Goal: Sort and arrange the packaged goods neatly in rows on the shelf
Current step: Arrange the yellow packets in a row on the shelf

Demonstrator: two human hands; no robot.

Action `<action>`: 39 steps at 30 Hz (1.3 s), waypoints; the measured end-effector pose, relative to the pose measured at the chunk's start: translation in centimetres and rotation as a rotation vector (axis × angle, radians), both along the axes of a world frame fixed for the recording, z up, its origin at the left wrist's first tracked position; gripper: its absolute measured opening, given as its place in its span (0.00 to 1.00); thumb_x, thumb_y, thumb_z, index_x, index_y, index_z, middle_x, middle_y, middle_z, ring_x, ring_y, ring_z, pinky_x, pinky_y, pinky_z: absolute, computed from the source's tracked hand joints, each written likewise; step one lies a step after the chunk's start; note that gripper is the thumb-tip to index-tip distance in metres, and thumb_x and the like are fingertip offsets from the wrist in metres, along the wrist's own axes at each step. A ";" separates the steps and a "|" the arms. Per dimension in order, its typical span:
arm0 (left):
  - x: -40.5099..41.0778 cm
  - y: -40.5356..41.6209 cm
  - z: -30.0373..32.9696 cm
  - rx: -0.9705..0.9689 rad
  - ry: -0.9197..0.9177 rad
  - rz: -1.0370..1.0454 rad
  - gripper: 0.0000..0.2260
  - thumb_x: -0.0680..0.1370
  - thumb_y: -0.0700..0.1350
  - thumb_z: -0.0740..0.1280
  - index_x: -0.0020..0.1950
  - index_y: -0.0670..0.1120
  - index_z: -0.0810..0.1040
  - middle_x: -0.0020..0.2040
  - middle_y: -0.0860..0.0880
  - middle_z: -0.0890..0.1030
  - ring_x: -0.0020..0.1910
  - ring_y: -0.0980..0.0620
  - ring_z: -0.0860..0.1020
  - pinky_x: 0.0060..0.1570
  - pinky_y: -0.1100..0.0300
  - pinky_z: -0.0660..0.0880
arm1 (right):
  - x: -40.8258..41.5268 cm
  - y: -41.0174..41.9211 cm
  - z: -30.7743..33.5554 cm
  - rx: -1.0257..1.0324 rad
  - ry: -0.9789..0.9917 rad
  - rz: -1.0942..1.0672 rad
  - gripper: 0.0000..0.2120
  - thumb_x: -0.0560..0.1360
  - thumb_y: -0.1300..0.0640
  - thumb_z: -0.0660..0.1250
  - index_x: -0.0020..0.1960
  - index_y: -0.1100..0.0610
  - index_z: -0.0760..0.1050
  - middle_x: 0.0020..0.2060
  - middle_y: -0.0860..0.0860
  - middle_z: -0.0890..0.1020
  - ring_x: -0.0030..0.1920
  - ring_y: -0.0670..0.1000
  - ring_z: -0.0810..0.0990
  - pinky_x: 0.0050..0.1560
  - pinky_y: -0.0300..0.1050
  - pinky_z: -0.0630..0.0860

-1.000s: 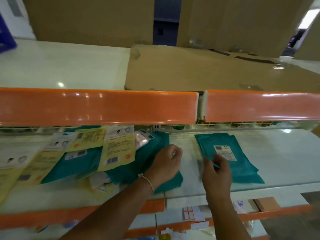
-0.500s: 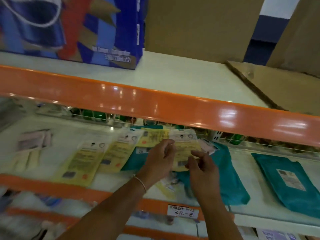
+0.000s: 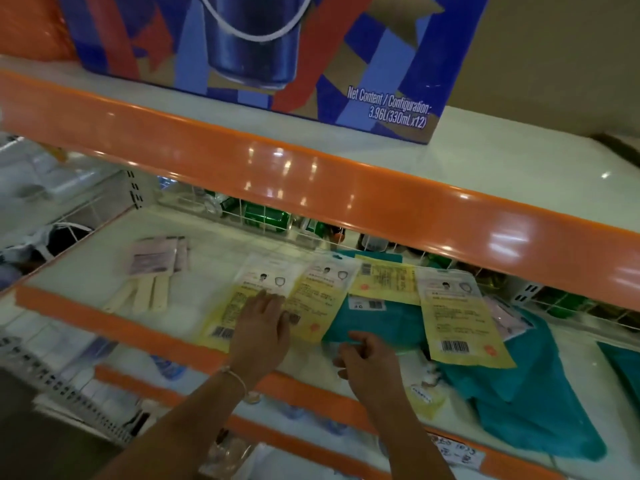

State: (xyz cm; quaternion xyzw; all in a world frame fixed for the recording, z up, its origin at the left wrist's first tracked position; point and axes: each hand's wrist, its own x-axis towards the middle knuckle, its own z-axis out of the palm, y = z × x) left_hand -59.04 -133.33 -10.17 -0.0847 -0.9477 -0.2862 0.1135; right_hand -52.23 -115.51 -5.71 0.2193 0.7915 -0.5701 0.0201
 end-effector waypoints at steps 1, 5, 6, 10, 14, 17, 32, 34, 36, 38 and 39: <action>-0.1 -0.4 -0.2 -0.026 -0.006 0.011 0.17 0.76 0.45 0.59 0.60 0.39 0.78 0.55 0.40 0.81 0.60 0.37 0.76 0.59 0.42 0.75 | -0.4 -0.3 -0.1 -0.024 -0.021 0.010 0.06 0.78 0.58 0.67 0.55 0.53 0.75 0.35 0.50 0.84 0.39 0.50 0.84 0.41 0.47 0.83; -0.1 -0.7 -0.5 -0.050 -0.054 0.058 0.19 0.77 0.47 0.58 0.62 0.39 0.76 0.59 0.40 0.79 0.62 0.38 0.73 0.61 0.43 0.73 | -2.3 -1.6 0.0 -0.244 -0.112 0.008 0.08 0.78 0.62 0.65 0.42 0.61 0.80 0.33 0.56 0.85 0.34 0.53 0.82 0.38 0.47 0.80; -0.1 -0.6 -0.6 -0.055 -0.070 0.060 0.20 0.77 0.49 0.57 0.62 0.40 0.76 0.59 0.41 0.78 0.63 0.39 0.73 0.62 0.44 0.72 | -2.9 -1.9 -0.1 -0.281 -0.136 0.006 0.08 0.78 0.61 0.65 0.43 0.62 0.81 0.33 0.58 0.85 0.33 0.53 0.81 0.35 0.45 0.79; -0.1 -0.5 -0.6 -0.010 -0.094 0.041 0.19 0.79 0.49 0.56 0.63 0.40 0.75 0.61 0.42 0.78 0.64 0.41 0.72 0.64 0.47 0.70 | -4.5 -2.6 -0.5 -0.250 -0.163 0.012 0.13 0.78 0.55 0.68 0.45 0.67 0.80 0.33 0.61 0.84 0.27 0.50 0.80 0.29 0.40 0.75; 0.2 -0.5 0.1 0.083 -0.062 0.040 0.21 0.80 0.50 0.55 0.64 0.39 0.75 0.60 0.40 0.78 0.62 0.42 0.72 0.61 0.49 0.71 | -5.0 -2.7 -0.6 -0.219 -0.121 0.003 0.11 0.77 0.59 0.67 0.43 0.67 0.75 0.34 0.63 0.81 0.26 0.48 0.80 0.27 0.41 0.73; 0.2 -0.7 0.2 0.213 -0.058 0.055 0.22 0.81 0.53 0.53 0.64 0.40 0.75 0.60 0.43 0.78 0.61 0.45 0.74 0.60 0.52 0.72 | -5.5 -2.3 0.1 -0.391 -0.085 -0.089 0.06 0.77 0.63 0.65 0.41 0.62 0.71 0.36 0.60 0.76 0.31 0.51 0.81 0.33 0.46 0.74; -4.4 -5.4 5.6 1.380 -0.736 0.257 0.16 0.82 0.52 0.60 0.52 0.39 0.77 0.30 0.45 0.80 0.31 0.45 0.78 0.31 0.56 0.75 | -5.5 -6.5 3.3 -0.998 0.022 -0.010 0.09 0.75 0.68 0.59 0.52 0.62 0.76 0.42 0.57 0.85 0.37 0.56 0.84 0.29 0.45 0.80; -5.4 -6.8 6.8 1.376 -0.924 0.186 0.15 0.81 0.50 0.63 0.53 0.38 0.78 0.35 0.43 0.83 0.34 0.43 0.81 0.33 0.53 0.78 | -5.4 -8.0 2.8 -0.910 0.012 0.108 0.14 0.68 0.66 0.64 0.54 0.64 0.76 0.42 0.57 0.85 0.37 0.55 0.84 0.31 0.46 0.80; -6.7 -8.0 6.2 1.182 -0.859 0.152 0.11 0.79 0.44 0.67 0.55 0.37 0.80 0.43 0.42 0.85 0.40 0.42 0.84 0.39 0.51 0.81 | -5.6 -9.2 1.8 -0.753 -0.022 0.144 0.11 0.66 0.67 0.66 0.49 0.65 0.78 0.39 0.57 0.85 0.35 0.53 0.83 0.32 0.46 0.79; -7.6 -9.0 5.6 0.928 -0.699 0.168 0.07 0.77 0.41 0.68 0.53 0.41 0.82 0.45 0.44 0.85 0.43 0.45 0.84 0.44 0.50 0.81 | -5.6 -9.9 0.7 -0.514 -0.033 0.140 0.01 0.71 0.67 0.68 0.41 0.63 0.78 0.38 0.59 0.83 0.35 0.53 0.82 0.33 0.45 0.78; -7.8 -9.4 5.4 0.808 -0.635 0.158 0.06 0.77 0.41 0.68 0.51 0.43 0.82 0.46 0.46 0.85 0.43 0.47 0.83 0.44 0.52 0.81 | -5.6 -10.1 0.0 -0.366 -0.022 0.133 0.05 0.73 0.64 0.69 0.38 0.62 0.76 0.36 0.60 0.80 0.33 0.53 0.80 0.33 0.45 0.77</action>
